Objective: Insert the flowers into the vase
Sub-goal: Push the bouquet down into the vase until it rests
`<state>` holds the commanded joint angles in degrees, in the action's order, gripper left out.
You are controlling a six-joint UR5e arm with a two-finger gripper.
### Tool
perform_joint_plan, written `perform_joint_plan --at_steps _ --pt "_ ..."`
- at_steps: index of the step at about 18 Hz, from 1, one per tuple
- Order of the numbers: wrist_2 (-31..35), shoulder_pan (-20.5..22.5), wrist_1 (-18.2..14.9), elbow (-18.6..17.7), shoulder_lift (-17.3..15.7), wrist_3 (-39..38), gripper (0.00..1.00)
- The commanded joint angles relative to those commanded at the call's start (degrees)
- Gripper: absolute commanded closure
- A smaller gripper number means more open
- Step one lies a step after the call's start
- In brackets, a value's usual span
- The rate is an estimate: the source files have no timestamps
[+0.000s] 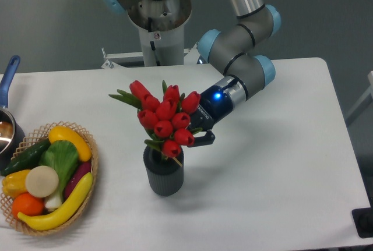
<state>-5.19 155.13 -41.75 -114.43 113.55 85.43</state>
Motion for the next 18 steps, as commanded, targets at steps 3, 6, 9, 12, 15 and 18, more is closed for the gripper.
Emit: perform_joint_plan --at_steps 3,6,9,12,15,18 --pt "0.1 0.0 0.0 -0.2 -0.1 0.2 0.67" --pt "4.6 0.0 0.0 -0.2 -0.1 0.2 0.67" --pt "5.1 0.0 -0.1 -0.1 -0.3 0.1 0.67" --pt "5.3 0.0 0.0 -0.5 -0.4 0.2 0.67" --pt "5.4 -0.1 -0.1 -0.4 -0.1 0.1 0.66" --pt "7.1 0.0 0.0 -0.4 -0.1 0.2 0.54"
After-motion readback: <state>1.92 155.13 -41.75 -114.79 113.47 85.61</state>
